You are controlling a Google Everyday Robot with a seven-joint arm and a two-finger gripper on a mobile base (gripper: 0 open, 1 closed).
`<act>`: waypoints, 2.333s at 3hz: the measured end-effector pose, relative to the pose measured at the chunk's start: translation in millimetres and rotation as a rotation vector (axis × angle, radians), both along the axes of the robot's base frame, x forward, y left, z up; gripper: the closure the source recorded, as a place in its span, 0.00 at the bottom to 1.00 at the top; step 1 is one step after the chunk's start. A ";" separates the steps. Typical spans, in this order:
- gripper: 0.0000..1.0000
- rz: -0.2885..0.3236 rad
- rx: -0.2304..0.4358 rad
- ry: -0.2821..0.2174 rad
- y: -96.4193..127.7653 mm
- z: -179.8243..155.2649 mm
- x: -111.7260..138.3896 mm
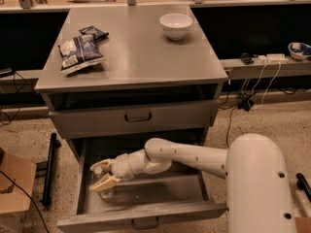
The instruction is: Pick water bottle from middle drawer and place on counter
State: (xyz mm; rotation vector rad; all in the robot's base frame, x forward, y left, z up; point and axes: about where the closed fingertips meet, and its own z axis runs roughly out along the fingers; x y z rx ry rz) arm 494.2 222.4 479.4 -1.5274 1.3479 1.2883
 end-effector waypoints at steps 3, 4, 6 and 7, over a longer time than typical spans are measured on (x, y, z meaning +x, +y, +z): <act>1.00 -0.154 0.135 -0.161 -96.7 168.8 -82.1; 1.00 -0.249 0.079 -0.259 -167.8 240.3 -70.8; 1.00 -0.310 -0.110 -0.506 -265.3 391.7 14.4; 1.00 -0.218 -0.260 -0.608 -271.3 452.1 50.1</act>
Offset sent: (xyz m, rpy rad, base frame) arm -0.0738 -0.1426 0.1690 0.1714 -0.1677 -0.2909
